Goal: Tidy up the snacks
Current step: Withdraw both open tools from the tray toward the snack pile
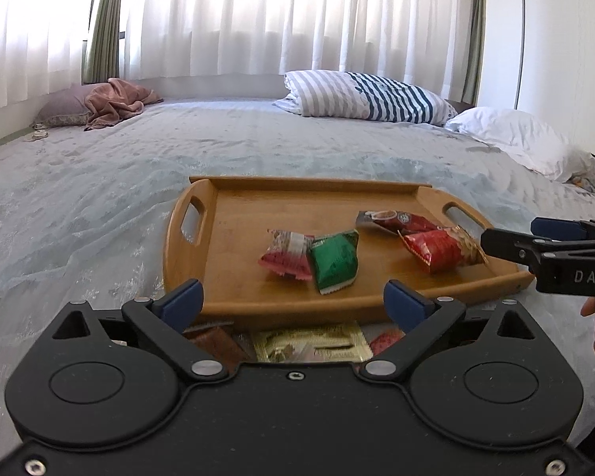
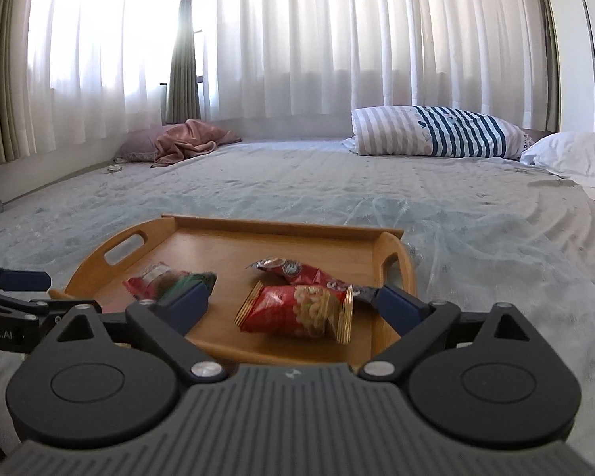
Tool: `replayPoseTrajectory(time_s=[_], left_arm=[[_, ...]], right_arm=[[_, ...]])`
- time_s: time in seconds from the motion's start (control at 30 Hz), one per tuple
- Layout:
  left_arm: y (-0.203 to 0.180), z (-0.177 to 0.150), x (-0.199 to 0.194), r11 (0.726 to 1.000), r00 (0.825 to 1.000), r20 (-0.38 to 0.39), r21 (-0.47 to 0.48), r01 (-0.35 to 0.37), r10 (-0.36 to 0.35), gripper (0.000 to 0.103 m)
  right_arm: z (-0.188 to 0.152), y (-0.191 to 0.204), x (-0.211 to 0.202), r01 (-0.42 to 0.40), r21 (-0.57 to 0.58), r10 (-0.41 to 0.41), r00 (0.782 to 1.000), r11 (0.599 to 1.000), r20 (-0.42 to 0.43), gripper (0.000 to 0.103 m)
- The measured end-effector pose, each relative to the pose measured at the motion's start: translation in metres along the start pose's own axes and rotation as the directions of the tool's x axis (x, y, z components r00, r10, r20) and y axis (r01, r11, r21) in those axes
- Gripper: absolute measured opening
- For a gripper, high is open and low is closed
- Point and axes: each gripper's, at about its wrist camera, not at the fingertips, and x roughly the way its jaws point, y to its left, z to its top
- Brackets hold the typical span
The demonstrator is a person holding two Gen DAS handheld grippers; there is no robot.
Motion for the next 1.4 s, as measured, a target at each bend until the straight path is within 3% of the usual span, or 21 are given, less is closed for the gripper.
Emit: replayPoseTrajectory(time_s=[0.77, 0.9, 1.4], left_arm=[[0.002, -0.041, -0.021, 1.000, 1.000, 0.000, 0.020, -0.010, 0.010, 0.099], [0.004, -0.045, -0.025, 1.000, 1.000, 0.014, -0.001, -0.003, 0.003, 0.096], [-0.017, -0.060, -0.033, 0.996, 1.000, 0.021, 0.086, -0.019, 0.017, 0.088]], right_arm=[[-0.055, 0.015, -0.029, 0.056, 0.039, -0.055, 0.998, 0.998, -0.011, 0.103], [-0.060, 0.016, -0.030, 0.082, 0.034, -0.082, 0.997, 0.996, -0.016, 0.103], [-0.075, 0.011, -0.029, 0.172, 0.056, -0.169, 0.984, 0.984, -0.045, 0.102]])
